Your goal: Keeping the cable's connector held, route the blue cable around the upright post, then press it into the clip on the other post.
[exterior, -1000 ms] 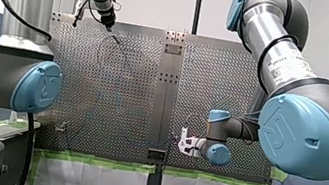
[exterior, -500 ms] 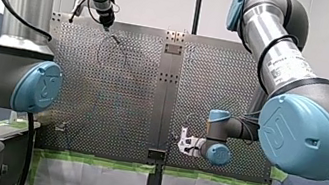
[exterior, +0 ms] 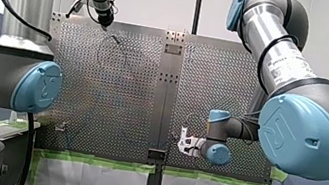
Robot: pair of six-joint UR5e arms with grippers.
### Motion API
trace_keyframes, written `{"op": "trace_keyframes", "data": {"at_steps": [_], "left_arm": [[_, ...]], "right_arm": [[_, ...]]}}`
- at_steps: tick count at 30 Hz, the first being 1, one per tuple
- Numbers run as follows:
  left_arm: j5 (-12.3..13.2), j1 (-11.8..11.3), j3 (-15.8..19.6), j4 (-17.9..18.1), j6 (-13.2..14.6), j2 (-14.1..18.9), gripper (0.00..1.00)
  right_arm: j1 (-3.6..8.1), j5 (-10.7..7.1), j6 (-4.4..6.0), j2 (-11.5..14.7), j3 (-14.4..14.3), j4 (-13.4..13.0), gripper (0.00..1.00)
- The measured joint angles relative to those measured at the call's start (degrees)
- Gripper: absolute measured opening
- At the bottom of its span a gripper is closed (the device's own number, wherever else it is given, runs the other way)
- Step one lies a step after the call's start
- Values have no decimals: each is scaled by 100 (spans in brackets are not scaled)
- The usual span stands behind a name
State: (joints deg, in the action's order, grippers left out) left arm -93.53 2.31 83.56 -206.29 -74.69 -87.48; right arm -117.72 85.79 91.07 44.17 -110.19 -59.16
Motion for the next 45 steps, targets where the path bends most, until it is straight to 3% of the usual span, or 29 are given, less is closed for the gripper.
{"op": "trace_keyframes", "data": {"at_steps": [23, 35, 45], "left_arm": [[39, 50, -1, 34, 41, 0, 100], [173, 422, 0, 97, 262, 0, 100], [78, 836, -3, 527, 43, -197, 100]], "right_arm": [[0, 0, -6, 1, 1, 9, 0], [0, 0, -12, 1, 0, 22, 0], [0, 0, -9, -1, 1, -3, 0]]}}
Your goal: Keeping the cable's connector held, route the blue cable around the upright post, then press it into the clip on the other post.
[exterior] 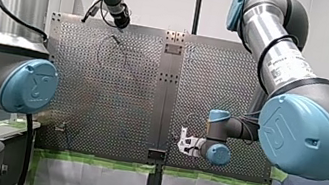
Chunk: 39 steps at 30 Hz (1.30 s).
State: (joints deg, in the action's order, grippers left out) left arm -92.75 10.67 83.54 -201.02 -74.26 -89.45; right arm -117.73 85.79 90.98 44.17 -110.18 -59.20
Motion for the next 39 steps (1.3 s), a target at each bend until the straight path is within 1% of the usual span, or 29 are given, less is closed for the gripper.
{"op": "trace_keyframes", "data": {"at_steps": [7, 14, 20, 22, 25, 29, 39], "left_arm": [[-275, 301, -3, 301, -35, -293, 100], [-671, 698, -4, 700, -34, -690, 100], [-966, 992, -4, 992, -7, -986, 100], [-1057, 1058, -4, 1086, 26, -1076, 100], [-1189, 1087, -3, 1217, 116, -1208, 100], [-1384, 1055, -2, 1412, 297, -1365, 100], [-1854, 926, -2, 1880, 718, -1424, 100]], "right_arm": [[0, 0, 0, 1, 0, -5, 0], [-18, 0, 2, 1, -1, -11, 0], [-46, 0, 7, 1, -1, -21, 0], [-55, 0, 8, 1, -1, -22, 0], [-70, -2, 3, 1, -1, -19, 0], [-82, -5, -3, 1, -1, -15, 0], [-96, 0, -8, 1, -1, -23, 0]]}}
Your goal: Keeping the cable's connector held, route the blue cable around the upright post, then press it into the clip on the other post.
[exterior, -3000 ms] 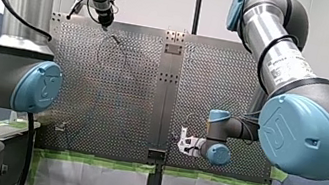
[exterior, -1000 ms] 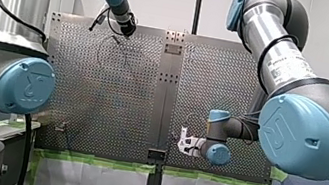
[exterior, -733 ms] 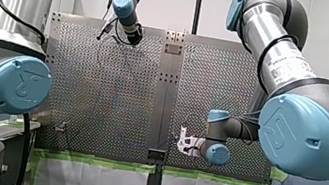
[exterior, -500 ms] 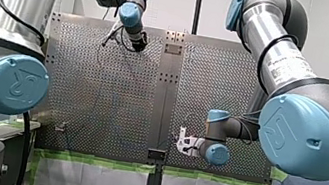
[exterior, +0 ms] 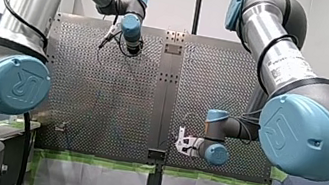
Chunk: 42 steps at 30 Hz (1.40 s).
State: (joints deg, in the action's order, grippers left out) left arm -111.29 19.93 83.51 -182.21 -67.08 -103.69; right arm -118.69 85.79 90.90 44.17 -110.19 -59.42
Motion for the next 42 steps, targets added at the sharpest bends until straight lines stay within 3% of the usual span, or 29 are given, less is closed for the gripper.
{"op": "trace_keyframes", "data": {"at_steps": [11, 20, 32, 42], "left_arm": [[-539, -39, 3, 539, 452, -300, 100], [-1001, -55, 3, 978, 741, -357, 100], [-1615, -40, 3, 1140, 942, -676, 100], [-1754, -36, 3, 1364, 1018, -874, 100]], "right_arm": [[-1, 0, 6, 0, 0, -4, 0], [-1, 0, 6, 0, 1, -8, 0], [-1, 0, 8, -1, 0, -9, 0], [-1, 0, 5, -3, 0, -6, 0]]}}
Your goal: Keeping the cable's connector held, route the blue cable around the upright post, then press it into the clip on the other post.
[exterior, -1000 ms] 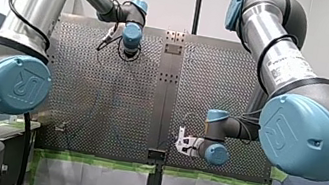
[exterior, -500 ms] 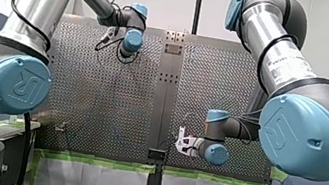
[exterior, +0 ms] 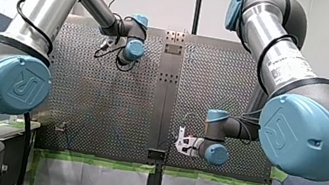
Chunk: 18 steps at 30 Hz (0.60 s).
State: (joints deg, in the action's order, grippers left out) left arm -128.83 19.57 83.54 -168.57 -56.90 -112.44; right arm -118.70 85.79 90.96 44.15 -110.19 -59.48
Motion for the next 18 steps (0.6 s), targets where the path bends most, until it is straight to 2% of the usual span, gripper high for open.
{"op": "trace_keyframes", "data": {"at_steps": [7, 18], "left_arm": [[-25, -8, -1, 110, 119, -15, 100], [-88, 74, -1, 238, 528, -255, 100]], "right_arm": [[0, 0, -3, 1, 0, 2, 0], [0, 0, 3, 0, 1, -15, 0]]}}
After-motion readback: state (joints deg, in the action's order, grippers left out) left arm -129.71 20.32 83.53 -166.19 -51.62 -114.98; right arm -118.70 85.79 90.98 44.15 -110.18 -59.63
